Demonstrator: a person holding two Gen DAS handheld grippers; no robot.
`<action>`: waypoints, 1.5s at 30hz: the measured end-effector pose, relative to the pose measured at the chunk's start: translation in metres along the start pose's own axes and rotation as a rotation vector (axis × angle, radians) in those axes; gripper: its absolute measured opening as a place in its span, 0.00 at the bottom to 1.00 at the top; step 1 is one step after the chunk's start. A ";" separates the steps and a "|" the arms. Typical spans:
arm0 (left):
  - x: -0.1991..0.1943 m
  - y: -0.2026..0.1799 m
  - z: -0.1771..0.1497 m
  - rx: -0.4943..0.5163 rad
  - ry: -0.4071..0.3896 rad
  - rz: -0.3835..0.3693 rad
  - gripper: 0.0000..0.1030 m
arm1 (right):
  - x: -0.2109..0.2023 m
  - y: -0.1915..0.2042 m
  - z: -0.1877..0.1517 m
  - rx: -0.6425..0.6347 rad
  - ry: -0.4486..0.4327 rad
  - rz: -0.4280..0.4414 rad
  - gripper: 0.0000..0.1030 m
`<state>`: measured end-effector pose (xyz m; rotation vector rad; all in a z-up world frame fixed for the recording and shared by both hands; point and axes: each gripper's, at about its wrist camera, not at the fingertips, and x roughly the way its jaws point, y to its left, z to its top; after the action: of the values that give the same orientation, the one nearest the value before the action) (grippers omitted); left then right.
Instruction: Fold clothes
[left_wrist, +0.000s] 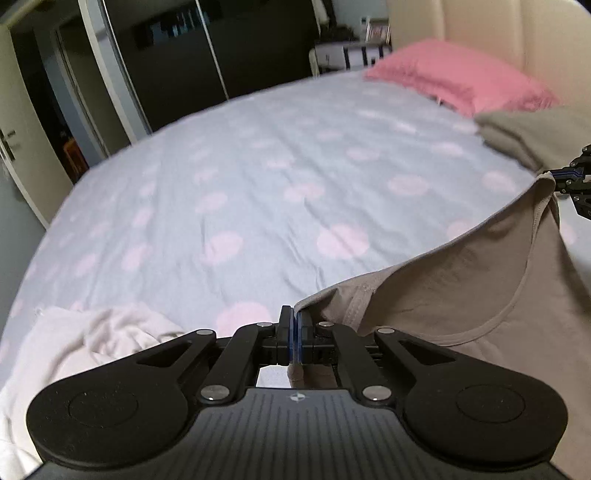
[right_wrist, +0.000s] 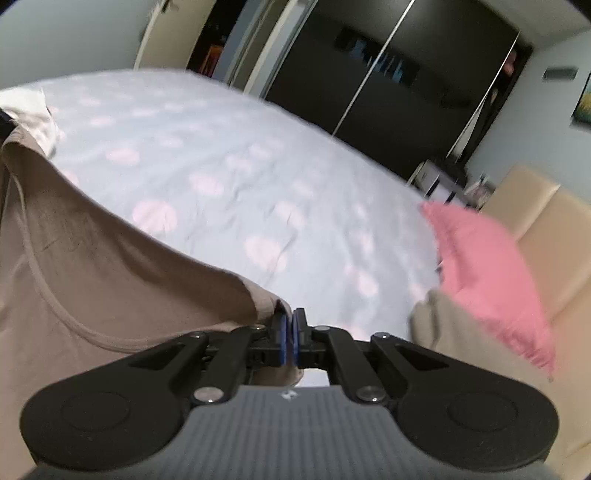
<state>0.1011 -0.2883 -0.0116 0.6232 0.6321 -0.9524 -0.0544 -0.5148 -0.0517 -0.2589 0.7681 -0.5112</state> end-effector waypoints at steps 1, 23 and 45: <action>0.007 0.001 0.000 -0.011 0.009 -0.005 0.00 | 0.011 0.002 -0.002 0.006 0.018 0.008 0.04; -0.011 0.005 -0.026 -0.219 0.151 -0.083 0.40 | 0.009 -0.038 -0.027 0.318 0.168 0.141 0.47; -0.102 -0.037 -0.182 -0.434 0.292 -0.143 0.41 | -0.113 -0.024 -0.150 0.522 0.304 0.300 0.51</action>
<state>-0.0142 -0.1186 -0.0651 0.3318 1.1200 -0.8261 -0.2387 -0.4814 -0.0789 0.4228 0.9197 -0.4523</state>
